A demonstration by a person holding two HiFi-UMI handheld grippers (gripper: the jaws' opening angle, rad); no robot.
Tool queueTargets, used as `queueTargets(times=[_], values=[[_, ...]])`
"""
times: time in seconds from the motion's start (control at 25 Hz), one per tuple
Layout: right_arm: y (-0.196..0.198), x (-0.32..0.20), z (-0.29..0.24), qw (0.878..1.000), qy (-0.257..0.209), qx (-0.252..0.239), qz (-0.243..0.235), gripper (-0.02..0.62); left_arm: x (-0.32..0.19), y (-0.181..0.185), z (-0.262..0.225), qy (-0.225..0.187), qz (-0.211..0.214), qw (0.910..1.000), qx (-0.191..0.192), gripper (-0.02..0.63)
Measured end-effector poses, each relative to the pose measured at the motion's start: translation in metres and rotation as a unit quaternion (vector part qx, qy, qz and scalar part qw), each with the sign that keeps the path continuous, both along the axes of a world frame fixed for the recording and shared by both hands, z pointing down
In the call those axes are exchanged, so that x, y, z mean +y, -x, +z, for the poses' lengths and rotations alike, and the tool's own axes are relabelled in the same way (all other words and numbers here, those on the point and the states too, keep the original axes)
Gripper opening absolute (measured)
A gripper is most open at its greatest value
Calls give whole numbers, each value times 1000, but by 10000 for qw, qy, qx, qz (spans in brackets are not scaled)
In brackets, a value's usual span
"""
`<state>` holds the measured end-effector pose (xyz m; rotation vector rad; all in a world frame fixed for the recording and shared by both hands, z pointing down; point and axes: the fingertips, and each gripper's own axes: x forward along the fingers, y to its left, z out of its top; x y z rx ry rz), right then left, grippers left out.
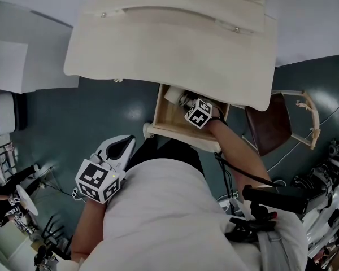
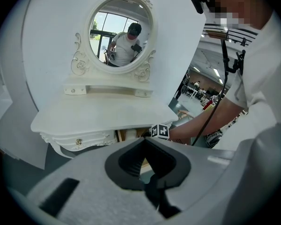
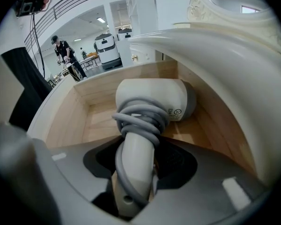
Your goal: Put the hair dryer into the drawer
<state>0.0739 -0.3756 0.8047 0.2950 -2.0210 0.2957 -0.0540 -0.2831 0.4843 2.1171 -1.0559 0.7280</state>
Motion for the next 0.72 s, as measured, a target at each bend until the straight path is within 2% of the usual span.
queueTargets(times=[0.72], values=[[0, -3, 3, 9999, -160, -49, -45, 235, 2, -6, -2, 33, -8, 10000, -70, 2]])
